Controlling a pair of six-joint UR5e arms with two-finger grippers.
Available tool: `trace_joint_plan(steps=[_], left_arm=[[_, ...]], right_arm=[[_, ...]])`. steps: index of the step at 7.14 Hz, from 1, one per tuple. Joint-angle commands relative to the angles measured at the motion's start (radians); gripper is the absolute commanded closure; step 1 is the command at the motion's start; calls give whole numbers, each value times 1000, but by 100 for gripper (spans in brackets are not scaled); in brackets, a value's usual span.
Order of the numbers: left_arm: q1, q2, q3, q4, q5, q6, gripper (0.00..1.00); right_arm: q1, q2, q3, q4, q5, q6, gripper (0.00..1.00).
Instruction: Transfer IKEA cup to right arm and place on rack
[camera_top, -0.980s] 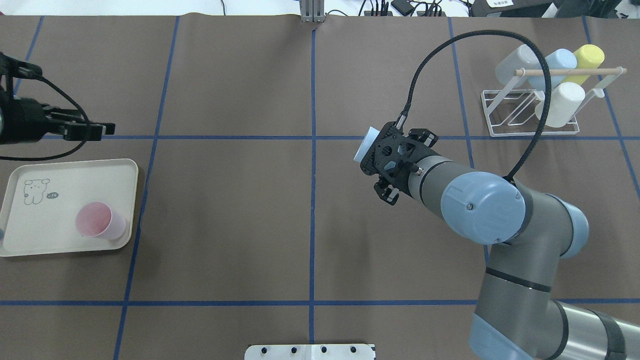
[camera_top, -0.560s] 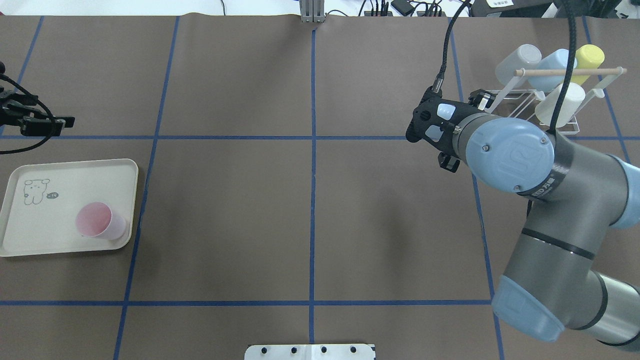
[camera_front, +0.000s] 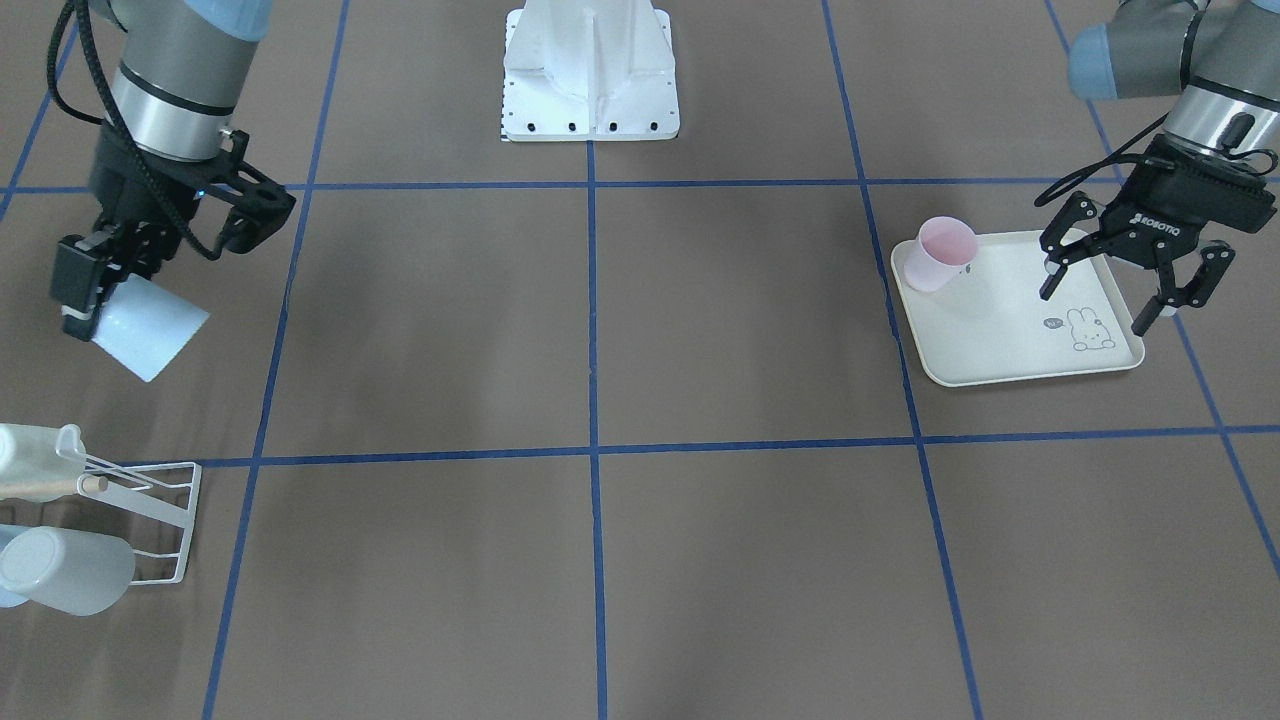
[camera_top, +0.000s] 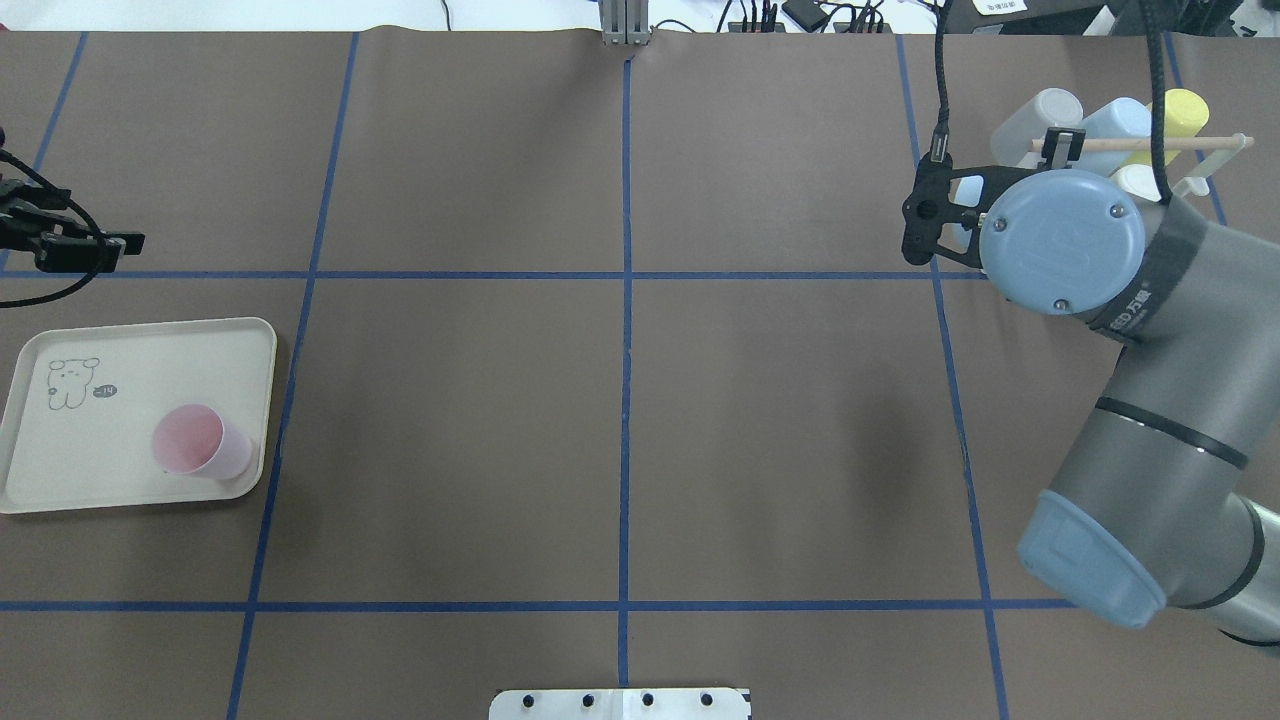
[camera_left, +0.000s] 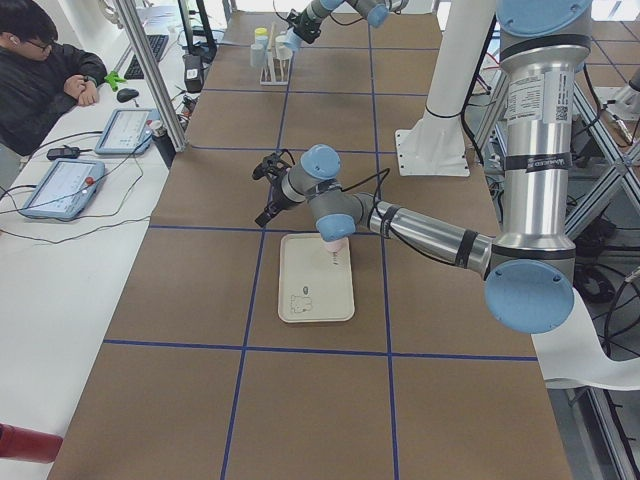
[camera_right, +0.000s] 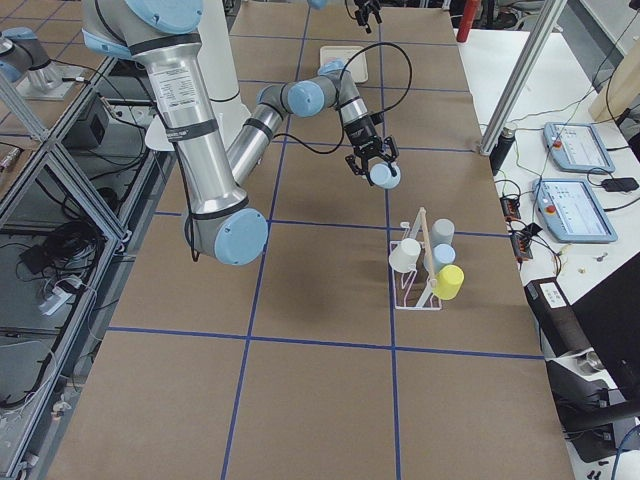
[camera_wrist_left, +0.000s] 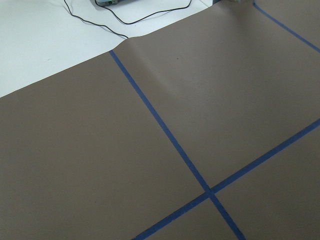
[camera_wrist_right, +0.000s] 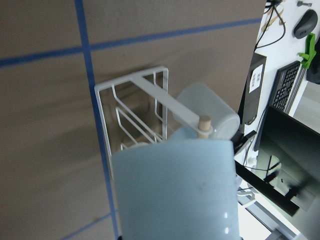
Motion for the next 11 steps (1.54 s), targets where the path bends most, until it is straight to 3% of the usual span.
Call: trace_joint_plan(steps=[1, 2, 6, 8, 11], left_arm=[[1, 1, 1, 0, 0, -2, 0], [1, -1, 1, 0, 0, -2, 0], [3, -1, 1, -2, 0, -23, 0], [3, -1, 0, -5, 0, -30, 0], [3, -1, 0, -9, 0, -45, 0]], right_arm=[[39, -10, -40, -52, -95, -209, 100], [51, -5, -60, -48, -104, -359, 100], [45, 4, -164, -31, -104, -368, 100], [44, 7, -239, 67, -105, -365, 100], [44, 7, -257, 75, -105, -365, 100]])
